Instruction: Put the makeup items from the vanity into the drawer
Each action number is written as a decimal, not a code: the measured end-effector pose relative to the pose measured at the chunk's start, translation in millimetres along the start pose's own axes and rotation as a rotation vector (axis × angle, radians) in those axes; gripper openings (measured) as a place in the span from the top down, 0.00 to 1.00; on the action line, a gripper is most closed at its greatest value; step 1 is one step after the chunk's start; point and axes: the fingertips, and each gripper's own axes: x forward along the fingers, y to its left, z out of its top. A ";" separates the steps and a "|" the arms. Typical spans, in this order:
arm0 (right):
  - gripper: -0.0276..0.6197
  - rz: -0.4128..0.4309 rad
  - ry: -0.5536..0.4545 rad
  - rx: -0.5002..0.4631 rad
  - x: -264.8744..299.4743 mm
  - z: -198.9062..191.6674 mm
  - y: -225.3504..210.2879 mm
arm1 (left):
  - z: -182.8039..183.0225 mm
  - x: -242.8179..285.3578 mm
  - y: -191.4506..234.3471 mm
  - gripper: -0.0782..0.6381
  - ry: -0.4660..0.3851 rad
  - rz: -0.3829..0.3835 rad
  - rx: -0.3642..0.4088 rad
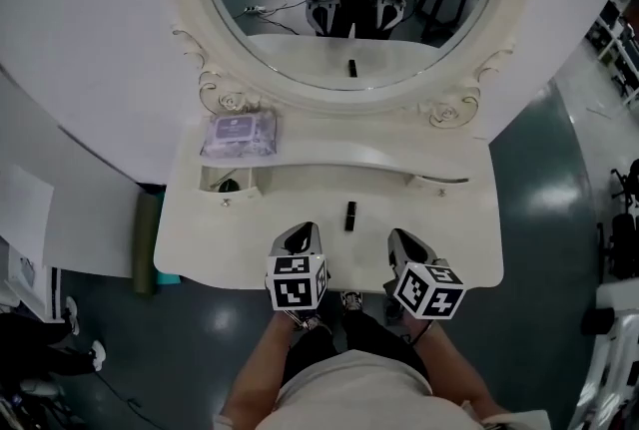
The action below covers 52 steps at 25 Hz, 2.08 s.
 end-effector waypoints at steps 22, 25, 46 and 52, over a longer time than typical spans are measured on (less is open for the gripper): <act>0.93 -0.160 0.038 0.152 -15.4 -33.7 -98.2 | -55.0 70.8 -69.5 0.67 0.171 -0.094 0.054; 0.93 -0.161 0.040 0.163 -12.3 -34.1 -103.4 | -57.5 77.7 -66.9 0.65 0.182 -0.061 0.056; 0.93 -0.169 0.061 0.190 8.0 -26.0 -136.6 | -70.8 111.7 -58.3 0.66 0.274 0.057 0.046; 0.93 -0.175 0.057 0.185 8.8 -20.4 -137.6 | -71.6 111.6 -53.1 0.73 0.280 0.079 0.051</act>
